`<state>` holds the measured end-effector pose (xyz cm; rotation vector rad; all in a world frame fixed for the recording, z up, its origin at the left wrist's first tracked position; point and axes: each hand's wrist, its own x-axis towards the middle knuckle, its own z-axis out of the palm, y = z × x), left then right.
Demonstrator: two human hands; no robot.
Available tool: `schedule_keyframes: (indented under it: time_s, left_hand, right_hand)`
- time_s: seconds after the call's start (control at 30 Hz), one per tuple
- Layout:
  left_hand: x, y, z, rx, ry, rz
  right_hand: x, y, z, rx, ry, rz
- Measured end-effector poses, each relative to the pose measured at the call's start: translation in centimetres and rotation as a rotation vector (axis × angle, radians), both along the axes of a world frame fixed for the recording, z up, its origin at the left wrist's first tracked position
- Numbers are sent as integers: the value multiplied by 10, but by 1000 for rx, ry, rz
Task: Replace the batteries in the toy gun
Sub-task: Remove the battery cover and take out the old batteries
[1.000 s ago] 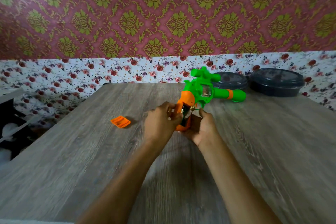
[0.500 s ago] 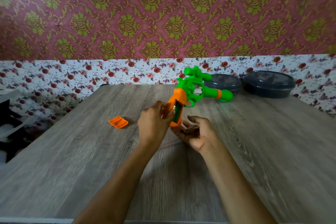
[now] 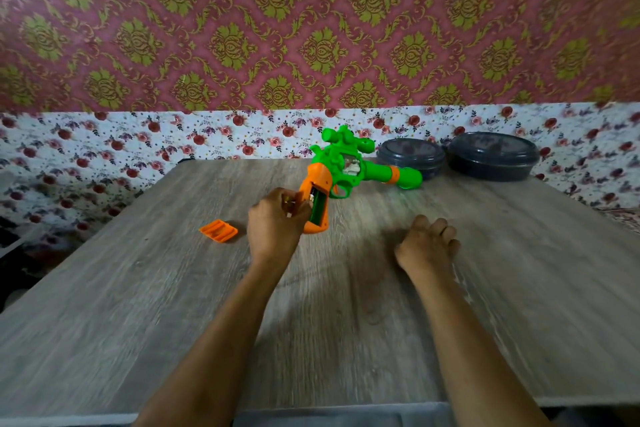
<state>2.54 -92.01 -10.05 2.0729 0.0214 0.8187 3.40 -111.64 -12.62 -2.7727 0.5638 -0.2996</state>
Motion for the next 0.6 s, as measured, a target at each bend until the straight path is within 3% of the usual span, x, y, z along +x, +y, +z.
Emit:
schedule_keyframes:
  time_s: [0.13, 0.2, 0.23, 0.3, 0.4, 0.5, 0.6]
  left_hand:
    - [2, 3, 0, -29, 28, 6]
    - [4, 4, -2, -51, 56, 12]
    - [4, 4, -3, -70, 65, 14]
    - [6, 5, -4, -116, 74, 12]
    - [6, 4, -6, -132, 70, -2]
    - [6, 2, -7, -153, 67, -45]
    - [5, -1, -7, -193, 95, -97]
  right_hand:
    - [0, -2, -3, -76, -19, -21]
    - [2, 3, -1, -100, -211, 64]
    - [3, 10, -1, -18, -341, 155]
    - [1, 31, 2, 492, -418, 319]
    - [-6, 61, 11, 1355, -14, 473]
    - [-8, 65, 13, 1705, 122, 627]
    - [-8, 66, 10, 1816, 91, 679]
